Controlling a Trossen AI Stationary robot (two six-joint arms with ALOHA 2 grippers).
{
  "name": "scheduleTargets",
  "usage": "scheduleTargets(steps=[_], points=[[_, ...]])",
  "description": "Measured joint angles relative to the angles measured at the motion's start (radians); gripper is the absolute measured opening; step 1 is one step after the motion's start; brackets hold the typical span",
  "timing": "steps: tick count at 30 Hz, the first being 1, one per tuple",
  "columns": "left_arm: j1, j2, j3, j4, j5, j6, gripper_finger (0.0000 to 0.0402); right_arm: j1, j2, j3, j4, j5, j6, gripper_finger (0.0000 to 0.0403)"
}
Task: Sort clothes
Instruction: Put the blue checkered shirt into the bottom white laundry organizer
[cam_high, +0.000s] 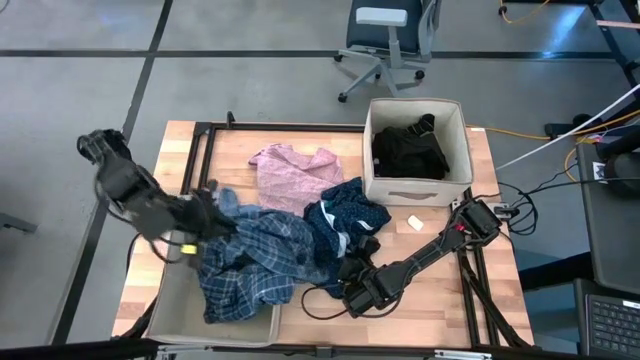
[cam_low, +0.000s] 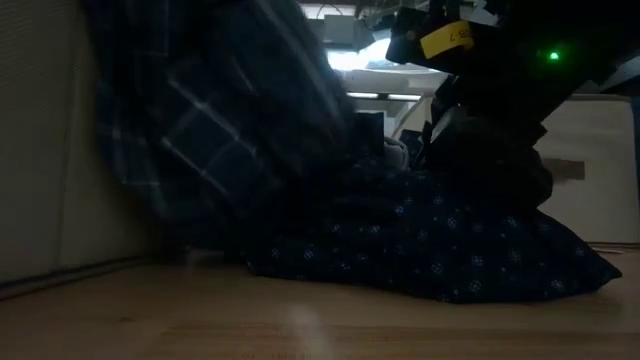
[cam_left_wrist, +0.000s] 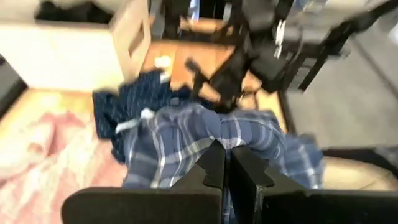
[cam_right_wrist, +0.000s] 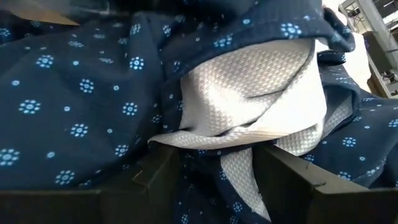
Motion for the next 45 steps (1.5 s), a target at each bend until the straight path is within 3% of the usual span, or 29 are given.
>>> scheduleTargets(steps=[7,11,16,19,22,26,30,36,45], points=[[-0.08,-0.043,0.168,-0.004,-0.119,0.103,0.0001,-0.007,0.0,0.0,-0.001,-0.014,-0.001,0.0198],[-0.108,-0.06,0.263,-0.002,-0.135,0.168,0.0001,-0.007,0.0,0.0,-0.003,-0.014,-0.001,0.0198],[-0.17,-0.074,0.358,-0.042,-0.01,0.16,0.0001,-0.006,0.0,0.0,-0.003,-0.015,0.0,0.0198],[-0.208,-0.083,0.361,-0.106,0.144,0.027,0.0001,-0.006,0.0,0.0,-0.003,-0.015,0.0,0.0198],[-0.242,-0.053,0.359,-0.288,0.162,-0.177,0.0001,-0.006,0.0,0.0,-0.003,-0.015,0.001,0.0198],[-0.288,0.003,0.292,-0.501,0.173,-0.494,0.0001,-0.006,0.0,0.0,-0.004,-0.016,0.001,0.0198],[-0.342,0.041,0.186,-0.547,0.247,-0.716,0.0001,-0.006,0.0,0.0,-0.004,-0.016,0.0,0.0198],[-0.431,0.086,-0.032,-0.419,0.256,-0.88,0.0001,-0.006,0.0,0.0,-0.003,-0.016,0.0,0.0198],[-0.452,0.159,-0.419,-0.113,0.296,-0.923,0.0001,-0.014,0.0,0.0,-0.003,-0.024,-0.002,0.0198]])
